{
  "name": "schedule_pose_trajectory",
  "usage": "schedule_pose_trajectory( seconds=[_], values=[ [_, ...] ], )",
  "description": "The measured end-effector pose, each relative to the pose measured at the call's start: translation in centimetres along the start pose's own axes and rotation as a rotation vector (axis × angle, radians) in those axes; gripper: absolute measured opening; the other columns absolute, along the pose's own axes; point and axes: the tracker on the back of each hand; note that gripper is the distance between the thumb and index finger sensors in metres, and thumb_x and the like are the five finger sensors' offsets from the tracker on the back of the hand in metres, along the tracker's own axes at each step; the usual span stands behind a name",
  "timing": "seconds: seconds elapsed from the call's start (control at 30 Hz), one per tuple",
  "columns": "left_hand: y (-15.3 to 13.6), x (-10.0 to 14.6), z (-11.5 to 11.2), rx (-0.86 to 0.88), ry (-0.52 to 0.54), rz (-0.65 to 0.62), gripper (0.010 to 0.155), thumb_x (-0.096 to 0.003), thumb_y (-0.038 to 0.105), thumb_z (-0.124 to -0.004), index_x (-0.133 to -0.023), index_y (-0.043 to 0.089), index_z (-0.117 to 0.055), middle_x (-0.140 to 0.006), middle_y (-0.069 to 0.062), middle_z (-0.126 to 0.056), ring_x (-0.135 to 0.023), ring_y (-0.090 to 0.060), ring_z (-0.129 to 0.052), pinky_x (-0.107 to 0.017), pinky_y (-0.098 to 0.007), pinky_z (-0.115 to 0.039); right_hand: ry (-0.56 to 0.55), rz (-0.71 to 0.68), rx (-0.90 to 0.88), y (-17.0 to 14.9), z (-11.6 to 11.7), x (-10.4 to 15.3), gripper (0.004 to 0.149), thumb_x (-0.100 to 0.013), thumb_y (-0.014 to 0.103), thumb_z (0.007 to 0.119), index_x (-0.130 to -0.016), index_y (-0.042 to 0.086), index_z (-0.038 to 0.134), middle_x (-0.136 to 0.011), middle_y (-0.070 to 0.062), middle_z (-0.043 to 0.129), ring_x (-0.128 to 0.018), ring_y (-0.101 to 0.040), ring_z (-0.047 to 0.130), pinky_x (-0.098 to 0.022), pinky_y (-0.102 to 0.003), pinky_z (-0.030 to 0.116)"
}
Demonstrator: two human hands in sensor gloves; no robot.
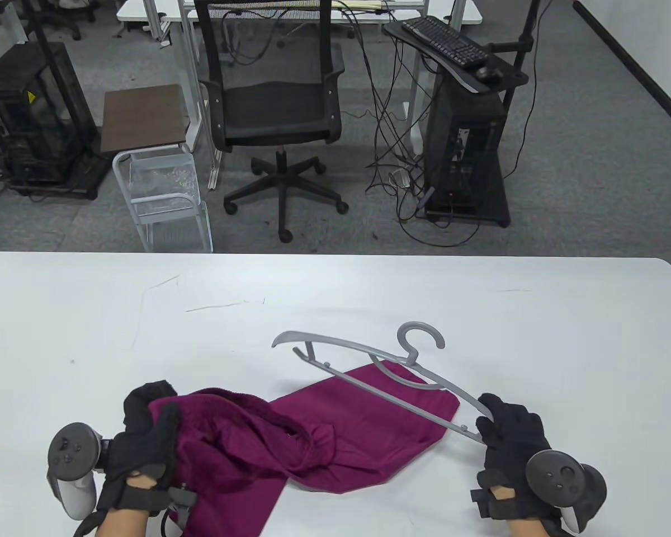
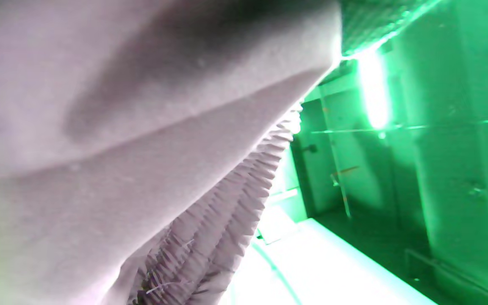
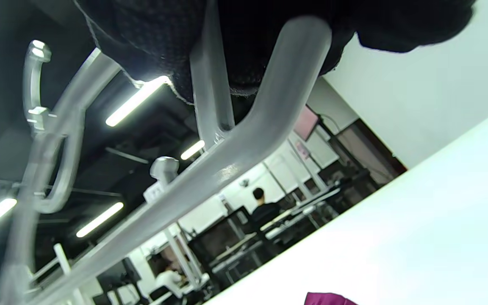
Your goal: Remove shorts from gray hanger
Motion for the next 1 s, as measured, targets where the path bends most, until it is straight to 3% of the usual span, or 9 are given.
schedule_pose_trajectory(
  seconds=[0.07, 0.17, 0.37, 0.5, 0.63, 0.7, 0.77, 1.0],
  values=[
    [0.4, 0.1, -0.3, -0.054, 0.025, -0.038, 0.063, -0.0474, 0.047, -0.066, -0.103, 0.04, -0.037, -0.116, 0.002, -0.045, -0.088, -0.021, -0.092, -0.065, -0.039, -0.087, 0.024, -0.019, -0.021, 0.3, 0.2, 0.1, 0.061, -0.045, 0.024, 0.079, -0.103, 0.027, 0.059, -0.078, -0.005, 0.086, -0.056, -0.036, 0.085, -0.032, -0.047, 0.083],
    [1.2, 0.2, -1.8, -0.129, -0.01, -0.112, 0.068, -0.0473, 0.046, -0.064, -0.107, 0.042, -0.032, -0.12, 0.002, -0.04, -0.104, -0.028, -0.079, -0.074, -0.044, -0.073, 0.069, -0.047, -0.061, 0.7, 0.6, 0.2, 0.062, -0.048, 0.018, 0.076, -0.1, 0.042, 0.053, -0.085, -0.008, 0.082, -0.059, -0.038, 0.082, -0.034, -0.048, 0.081],
    [1.4, 0.2, -8.2, -0.458, -0.284, -0.162, 0.069, -0.0459, 0.048, -0.064, -0.107, 0.05, -0.033, -0.123, 0.005, -0.037, -0.112, -0.034, -0.055, -0.077, -0.053, -0.058, 0.118, -0.067, -0.072, 1.5, 1.2, 0.3, 0.059, -0.048, 0.012, 0.074, -0.096, 0.044, 0.062, -0.091, -0.011, 0.074, -0.061, -0.036, 0.079, -0.034, -0.047, 0.081],
    [0.1, 0.3, -13.1, -0.708, -0.455, -0.082, 0.071, -0.0441, 0.05, -0.065, -0.106, 0.056, -0.031, -0.124, 0.01, -0.024, -0.112, -0.037, -0.016, -0.079, -0.062, -0.029, 0.141, -0.069, -0.073, 1.6, 1.5, 0.4, 0.059, -0.047, 0.012, 0.075, -0.097, 0.04, 0.065, -0.092, -0.012, 0.074, -0.061, -0.036, 0.079, -0.034, -0.047, 0.081],
    [-2.3, 0.6, -16.7, -0.993, -0.644, 0.024, 0.074, -0.0415, 0.054, -0.065, -0.104, 0.06, -0.025, -0.121, 0.009, -0.011, -0.109, -0.037, -0.007, -0.078, -0.063, -0.021, 0.153, -0.075, -0.066, 1.8, 1.8, 0.5, 0.059, -0.047, 0.012, 0.075, -0.098, 0.039, 0.065, -0.092, -0.012, 0.074, -0.061, -0.037, 0.079, -0.034, -0.047, 0.08],
    [-3.0, 0.7, -17.7, -1.072, -0.724, 0.085, 0.077, -0.0403, 0.058, -0.067, -0.101, 0.063, -0.02, -0.12, 0.013, -0.005, -0.107, -0.034, 0.005, -0.077, -0.062, -0.013, 0.16, -0.08, -0.068, 1.9, 1.9, 0.5, 0.059, -0.047, 0.012, 0.075, -0.098, 0.039, 0.065, -0.092, -0.012, 0.074, -0.061, -0.037, 0.079, -0.035, -0.047, 0.08],
    [-3.2, 0.8, -18.1, -1.131, -0.728, 0.097, 0.079, -0.0395, 0.059, -0.068, -0.101, 0.063, -0.018, -0.119, 0.015, -0.002, -0.106, -0.035, 0.008, -0.076, -0.062, -0.009, 0.164, -0.087, -0.069, 2.0, 1.9, 0.6, 0.059, -0.047, 0.012, 0.075, -0.098, 0.039, 0.065, -0.091, -0.011, 0.074, -0.061, -0.037, 0.079, -0.035, -0.047, 0.08],
    [-3.3, 0.6, -17.5, -1.048, -0.763, 0.092, 0.092, -0.0292, 0.066, -0.079, -0.097, 0.067, -0.017, -0.118, 0.015, -0.001, -0.105, -0.034, 0.011, -0.075, -0.063, -0.006, 0.176, -0.106, -0.096, 2.3, 2.1, 0.7, 0.058, -0.047, 0.013, 0.076, -0.098, 0.039, 0.066, -0.091, -0.011, 0.075, -0.061, -0.036, 0.079, -0.035, -0.047, 0.08]
  ],
)
Point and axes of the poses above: the tracker on the back of each hand, its own y axis roughly to the thumb side, its own x axis roughly from the fingertips to the wrist, z = x × y
